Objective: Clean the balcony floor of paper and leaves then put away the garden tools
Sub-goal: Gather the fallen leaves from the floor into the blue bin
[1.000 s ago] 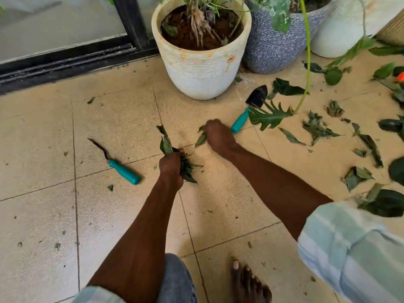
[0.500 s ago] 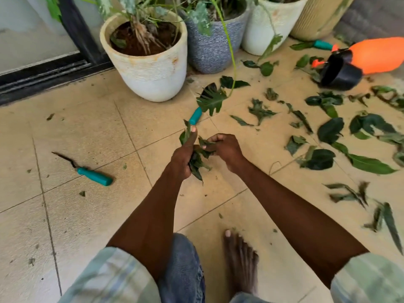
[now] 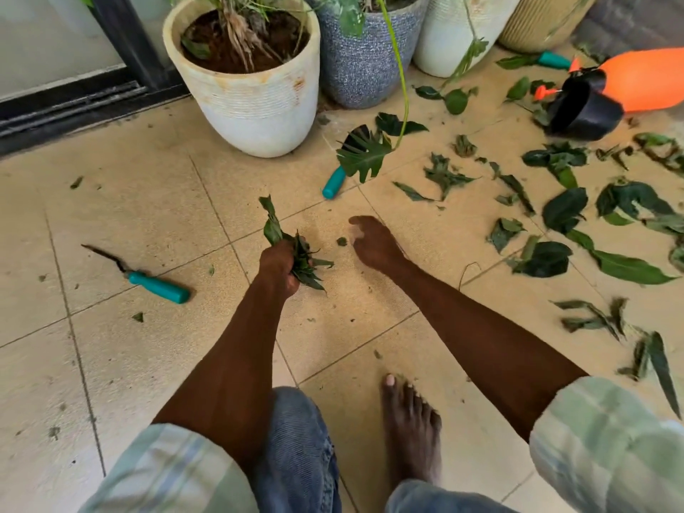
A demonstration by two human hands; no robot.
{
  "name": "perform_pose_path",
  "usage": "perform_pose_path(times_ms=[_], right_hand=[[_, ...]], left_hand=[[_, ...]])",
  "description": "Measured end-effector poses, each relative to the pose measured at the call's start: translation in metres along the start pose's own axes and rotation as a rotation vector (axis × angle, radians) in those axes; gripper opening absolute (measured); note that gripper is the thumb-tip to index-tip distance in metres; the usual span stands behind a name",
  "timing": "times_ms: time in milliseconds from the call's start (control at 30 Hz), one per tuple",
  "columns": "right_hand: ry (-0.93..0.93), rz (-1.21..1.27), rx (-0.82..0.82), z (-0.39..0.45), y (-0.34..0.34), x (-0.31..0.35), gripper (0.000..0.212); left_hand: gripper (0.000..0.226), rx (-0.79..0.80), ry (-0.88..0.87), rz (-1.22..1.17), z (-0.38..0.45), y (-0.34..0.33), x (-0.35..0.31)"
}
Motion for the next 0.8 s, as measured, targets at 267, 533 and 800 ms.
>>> perform_pose_path(times_ms=[267, 533, 800], right_hand=[[0.588, -0.7, 0.012, -0.068, -0.055, 0.004, 0.018], [-0.084, -0.226, -0.196, -0.087, 0.045, -0.096, 0.042], [-0.268, -0.173, -0.222, -0.102, 0.115, -0.173, 0.047]], left_hand=[[0.025, 0.021, 0.036, 0.104, -0.003, -0.019, 0.015], [0.026, 0.147, 0.081, 0.249, -0.025, -0.085, 0.055], [0.025, 0.319, 0.101, 0.376, -0.063, -0.159, 0.105]])
Point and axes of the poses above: each hand's wrist, its own z-axis towards the middle knuckle, its own y-axis out of the back of the hand, x = y × z, the point moved 8 cm from there along z, towards the middle knuckle, and after that the axes turned 2 degrees about -y, right-handed, at the moved point
